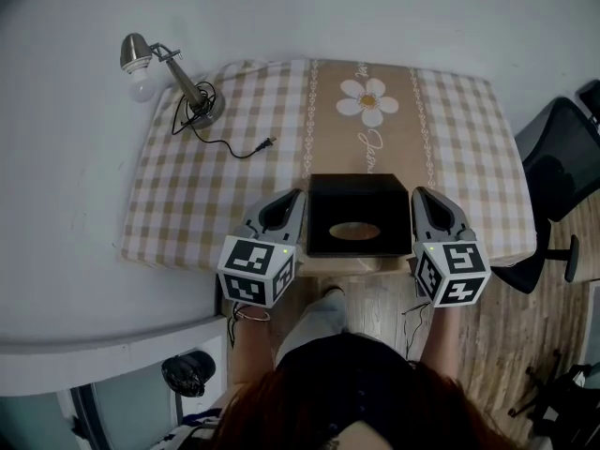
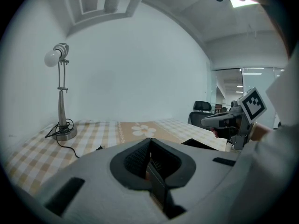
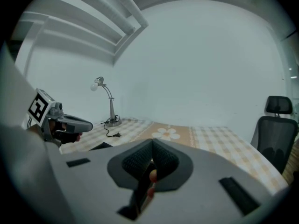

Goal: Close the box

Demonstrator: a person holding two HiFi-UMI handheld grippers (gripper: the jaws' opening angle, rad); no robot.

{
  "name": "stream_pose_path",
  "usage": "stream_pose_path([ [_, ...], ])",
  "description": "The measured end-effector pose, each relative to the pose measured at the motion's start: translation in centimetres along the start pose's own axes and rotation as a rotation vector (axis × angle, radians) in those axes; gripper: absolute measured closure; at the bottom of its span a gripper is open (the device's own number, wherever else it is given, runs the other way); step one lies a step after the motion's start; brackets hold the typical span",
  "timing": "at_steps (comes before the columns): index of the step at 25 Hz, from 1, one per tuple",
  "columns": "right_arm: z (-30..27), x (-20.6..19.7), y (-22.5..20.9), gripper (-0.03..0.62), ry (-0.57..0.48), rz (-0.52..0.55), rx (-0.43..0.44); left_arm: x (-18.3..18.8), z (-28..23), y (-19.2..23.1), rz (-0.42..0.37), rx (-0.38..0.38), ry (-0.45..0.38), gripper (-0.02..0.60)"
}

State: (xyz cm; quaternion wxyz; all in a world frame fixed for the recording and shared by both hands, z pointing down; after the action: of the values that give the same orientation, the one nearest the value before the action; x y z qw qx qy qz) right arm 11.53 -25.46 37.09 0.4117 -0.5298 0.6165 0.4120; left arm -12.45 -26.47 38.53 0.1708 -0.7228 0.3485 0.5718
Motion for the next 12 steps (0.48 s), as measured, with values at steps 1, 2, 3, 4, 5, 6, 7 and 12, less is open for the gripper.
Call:
stream_pose_path([
  [1, -0.3, -0.2, -0.1, 0.577, 0.008, 0.004, -0.005, -0.3, -0.2, 0.4, 0.008, -0.001, 0.008, 0.554],
  [2, -0.7, -0.5, -0.3, 0.577, 0.017, 0.007, -0.009, -0.6, -0.4, 0.7, 0.017, -0.002, 0.016, 0.554],
  [3, -1.0, -0.7, -0.4, 0.577, 0.027, 0.010, -0.013, -0.9, -0.5, 1.1, 0.026, -0.002, 0.025, 0.554],
  [4, -1.3, -1.0, -0.6, 0.577, 0.036, 0.012, -0.017, -1.1, -0.7, 1.4, 0.035, -0.003, 0.035, 0.554],
  [5, -1.6, -1.2, -0.9, 0.577, 0.047, 0.012, -0.020, -1.4, -0.9, 1.6, 0.044, -0.005, 0.045, 0.554],
  [6, -1.9, -1.5, -1.1, 0.577, 0.058, 0.011, -0.021, -1.8, -1.1, 1.8, 0.052, -0.006, 0.055, 0.554],
  [7, -2.2, -1.8, -1.4, 0.577, 0.071, 0.010, -0.020, -2.1, -1.3, 2.0, 0.060, -0.007, 0.065, 0.554],
  [12, -3.4, -3.5, -2.2, 0.577, 0.137, -0.002, -0.007, -3.5, -2.3, 2.5, 0.099, -0.017, 0.105, 0.554],
])
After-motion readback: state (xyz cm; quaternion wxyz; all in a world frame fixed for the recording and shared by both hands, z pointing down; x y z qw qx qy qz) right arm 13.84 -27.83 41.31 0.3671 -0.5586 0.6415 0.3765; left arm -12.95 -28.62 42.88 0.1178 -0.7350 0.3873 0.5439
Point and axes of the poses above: the fingertips, and each gripper's own axes: z backward along the fingers, y to its left, x out of its top, the point moved 4 cm from there along z, backward along the fingers, and after that the axes turned 14 degrees about -x, right-handed, at the moved point
